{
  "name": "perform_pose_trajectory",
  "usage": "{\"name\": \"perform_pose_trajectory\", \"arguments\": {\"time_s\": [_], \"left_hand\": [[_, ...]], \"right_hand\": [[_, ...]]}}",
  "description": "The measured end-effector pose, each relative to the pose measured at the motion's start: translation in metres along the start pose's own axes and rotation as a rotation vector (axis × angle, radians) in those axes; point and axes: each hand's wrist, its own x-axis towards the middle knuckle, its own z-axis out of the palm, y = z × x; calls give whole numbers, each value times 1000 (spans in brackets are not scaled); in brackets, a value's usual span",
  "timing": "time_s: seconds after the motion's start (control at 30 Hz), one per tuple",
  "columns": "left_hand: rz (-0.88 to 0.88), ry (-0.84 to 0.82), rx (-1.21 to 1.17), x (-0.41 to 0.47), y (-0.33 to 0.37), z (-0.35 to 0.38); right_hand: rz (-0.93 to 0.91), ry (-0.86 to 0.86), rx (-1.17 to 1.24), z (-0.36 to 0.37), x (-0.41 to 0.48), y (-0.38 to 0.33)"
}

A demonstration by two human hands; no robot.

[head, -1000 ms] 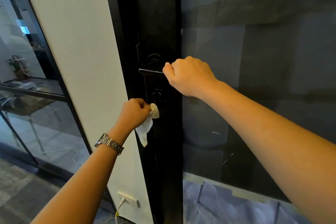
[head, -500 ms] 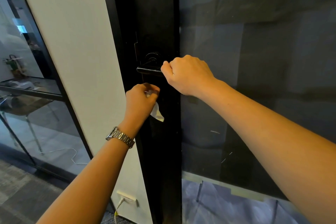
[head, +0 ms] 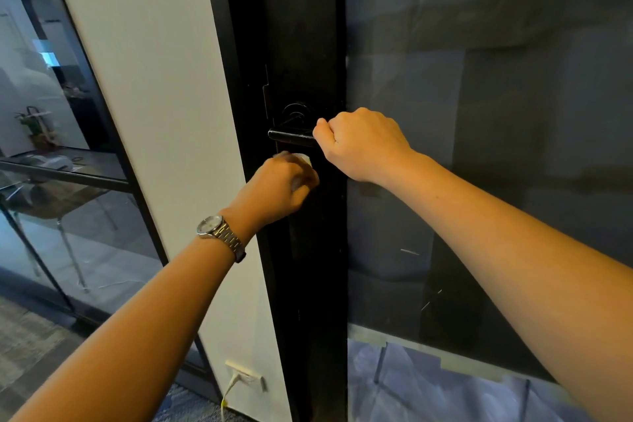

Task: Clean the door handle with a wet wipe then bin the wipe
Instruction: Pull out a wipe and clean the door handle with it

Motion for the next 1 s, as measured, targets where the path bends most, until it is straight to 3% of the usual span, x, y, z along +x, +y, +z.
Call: {"name": "perform_pose_trajectory", "arguments": {"time_s": [0.13,0.3,0.4,0.57,0.77,0.83,1.0], "left_hand": [[-415,297,-286,4,6,10],[-672,360,-431,10,9,16],[-620,349,-292,7,17,22],[-244,253,-21,-7,14,21],[131,16,221,-5,0,7],[72,41,132,-3,-3,9],[-411,376,-256,-1,11,21]], "right_hand": [[0,0,3,0,1,0],[-3,-3,13,0,1,1],[-3,3,9,0,1,0],[-3,3,-6,0,0,0],[10,-5,-12,-1,-1,-2],[11,-2,-15,-2,-1,-2],[9,-7,-9,-2,1,-2]]}}
